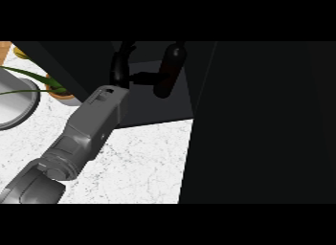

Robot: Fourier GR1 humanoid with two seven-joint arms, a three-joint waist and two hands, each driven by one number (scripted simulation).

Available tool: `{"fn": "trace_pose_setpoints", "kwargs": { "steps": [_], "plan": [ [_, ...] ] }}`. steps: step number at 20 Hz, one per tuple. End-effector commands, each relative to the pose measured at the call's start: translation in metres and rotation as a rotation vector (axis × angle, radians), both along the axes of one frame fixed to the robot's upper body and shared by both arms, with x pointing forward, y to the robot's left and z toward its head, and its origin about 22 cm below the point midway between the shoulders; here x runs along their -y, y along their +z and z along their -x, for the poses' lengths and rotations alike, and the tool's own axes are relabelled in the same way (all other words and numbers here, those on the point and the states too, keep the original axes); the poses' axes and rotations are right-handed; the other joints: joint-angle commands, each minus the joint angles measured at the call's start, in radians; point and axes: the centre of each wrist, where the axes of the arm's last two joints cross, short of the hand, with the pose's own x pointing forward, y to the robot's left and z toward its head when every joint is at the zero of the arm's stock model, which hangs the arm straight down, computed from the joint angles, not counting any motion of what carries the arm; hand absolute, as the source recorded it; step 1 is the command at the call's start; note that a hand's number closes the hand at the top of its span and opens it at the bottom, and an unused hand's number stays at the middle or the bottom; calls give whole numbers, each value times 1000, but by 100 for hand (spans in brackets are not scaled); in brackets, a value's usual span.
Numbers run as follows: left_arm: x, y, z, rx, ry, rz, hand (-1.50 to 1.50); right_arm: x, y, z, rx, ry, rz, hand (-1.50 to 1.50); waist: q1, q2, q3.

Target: Pick up the wine, place it into the cabinet and close the cabinet

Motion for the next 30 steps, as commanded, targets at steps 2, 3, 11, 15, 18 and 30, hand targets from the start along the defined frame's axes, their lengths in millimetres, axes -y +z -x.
{"fn": "trace_pose_setpoints", "kwargs": {
  "steps": [2, 3, 11, 15, 18, 30],
  "plan": [
    [-5, 10, -5, 32, -70, 56, -150, 3, 24, 18, -26, 57, -73, -150, 3, 0, -1],
    [16, 13, -4, 58, -104, 59, -150, 2, 21, 13, -24, 53, -74, -150, 11, 2, 0],
    [33, 24, -5, 130, -248, 274, 150, 5, 25, 19, -32, 45, -72, -150, 29, -12, 0],
    [34, 23, -4, 138, -330, 328, 150, 11, 32, 23, -45, 11, -66, -150, 57, -23, 1],
    [45, 47, -11, 132, -355, 348, -150, 8, 31, 22, -33, 18, -81, -150, 72, -26, 1],
    [48, 28, 0, 96, -415, 379, -150, 13, 35, 27, -63, -52, -67, -150, 113, -45, 2]
  ]
}}
